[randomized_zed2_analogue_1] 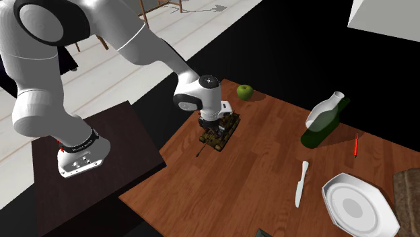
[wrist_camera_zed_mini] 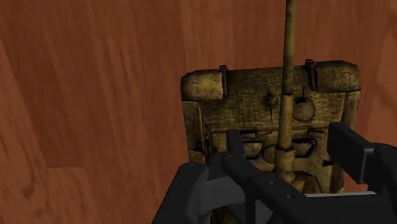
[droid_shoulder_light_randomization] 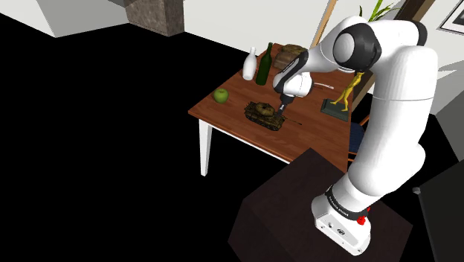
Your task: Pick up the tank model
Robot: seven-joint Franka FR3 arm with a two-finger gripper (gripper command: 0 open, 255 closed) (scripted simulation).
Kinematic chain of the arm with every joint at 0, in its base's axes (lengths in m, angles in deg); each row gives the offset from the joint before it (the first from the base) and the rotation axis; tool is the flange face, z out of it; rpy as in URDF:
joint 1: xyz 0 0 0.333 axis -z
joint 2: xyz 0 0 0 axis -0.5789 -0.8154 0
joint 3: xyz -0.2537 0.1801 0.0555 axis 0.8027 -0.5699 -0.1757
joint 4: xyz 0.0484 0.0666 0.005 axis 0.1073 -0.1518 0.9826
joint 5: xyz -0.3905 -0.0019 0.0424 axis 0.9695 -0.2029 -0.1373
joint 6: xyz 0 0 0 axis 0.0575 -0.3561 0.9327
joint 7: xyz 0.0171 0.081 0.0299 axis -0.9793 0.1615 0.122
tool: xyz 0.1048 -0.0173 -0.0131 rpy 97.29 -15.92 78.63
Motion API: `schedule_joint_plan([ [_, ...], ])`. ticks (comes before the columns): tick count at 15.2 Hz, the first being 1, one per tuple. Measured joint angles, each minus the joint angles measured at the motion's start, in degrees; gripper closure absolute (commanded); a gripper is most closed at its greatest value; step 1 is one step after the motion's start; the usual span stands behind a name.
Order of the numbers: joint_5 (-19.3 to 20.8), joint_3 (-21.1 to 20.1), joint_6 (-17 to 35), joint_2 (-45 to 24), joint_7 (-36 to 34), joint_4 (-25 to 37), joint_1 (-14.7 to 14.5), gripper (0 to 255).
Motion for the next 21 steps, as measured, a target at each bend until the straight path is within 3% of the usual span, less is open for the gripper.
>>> schedule_joint_plan([
  [10,0.1,0.1,-0.2,0.1,-0.1,0.0,0.0,255],
  [21,4.5,3.3,-6.2,6.7,-3.4,-0.4,-2.5,255],
])
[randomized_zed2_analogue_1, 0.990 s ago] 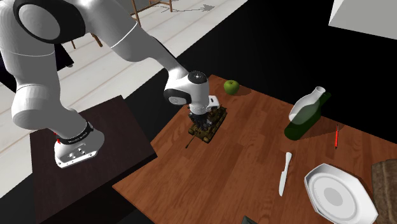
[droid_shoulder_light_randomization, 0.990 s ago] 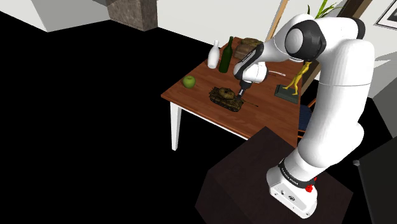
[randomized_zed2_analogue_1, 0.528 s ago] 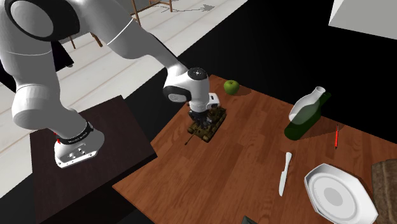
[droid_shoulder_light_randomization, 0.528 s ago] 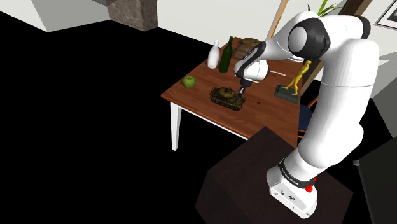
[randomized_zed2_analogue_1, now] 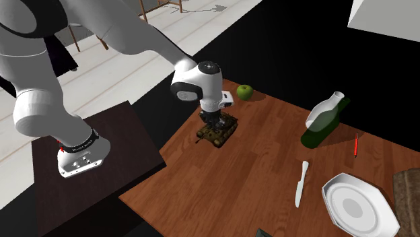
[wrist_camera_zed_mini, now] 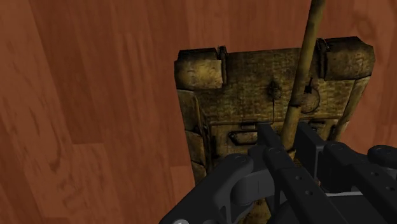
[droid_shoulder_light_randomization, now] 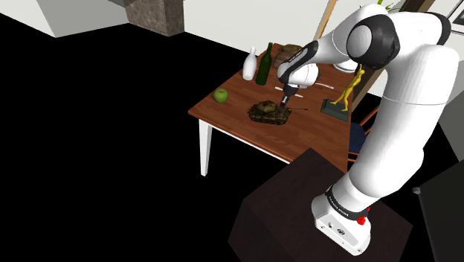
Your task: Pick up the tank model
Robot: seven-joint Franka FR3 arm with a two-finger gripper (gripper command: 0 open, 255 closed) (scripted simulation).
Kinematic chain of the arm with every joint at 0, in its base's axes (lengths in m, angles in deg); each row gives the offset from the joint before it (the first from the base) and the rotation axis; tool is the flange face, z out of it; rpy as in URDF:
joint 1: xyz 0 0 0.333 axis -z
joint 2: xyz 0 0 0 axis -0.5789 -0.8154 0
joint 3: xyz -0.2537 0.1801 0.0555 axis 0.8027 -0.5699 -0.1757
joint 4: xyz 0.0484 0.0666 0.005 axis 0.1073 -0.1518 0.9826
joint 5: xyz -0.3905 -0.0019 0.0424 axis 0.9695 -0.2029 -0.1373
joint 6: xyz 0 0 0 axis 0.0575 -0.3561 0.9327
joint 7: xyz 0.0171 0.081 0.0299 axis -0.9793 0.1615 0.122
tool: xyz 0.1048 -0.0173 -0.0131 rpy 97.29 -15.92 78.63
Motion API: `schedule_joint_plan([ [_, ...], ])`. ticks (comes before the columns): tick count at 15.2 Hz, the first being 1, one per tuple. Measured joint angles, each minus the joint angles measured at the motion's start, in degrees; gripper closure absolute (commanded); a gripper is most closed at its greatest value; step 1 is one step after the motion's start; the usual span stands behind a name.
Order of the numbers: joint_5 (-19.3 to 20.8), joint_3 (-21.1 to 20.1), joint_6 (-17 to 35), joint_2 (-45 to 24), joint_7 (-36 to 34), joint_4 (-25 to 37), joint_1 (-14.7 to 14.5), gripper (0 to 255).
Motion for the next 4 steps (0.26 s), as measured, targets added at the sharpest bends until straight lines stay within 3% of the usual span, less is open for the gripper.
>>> schedule_joint_plan([
  [4,1.5,0.9,-2.1,2.3,-0.9,0.0,-0.6,255],
])
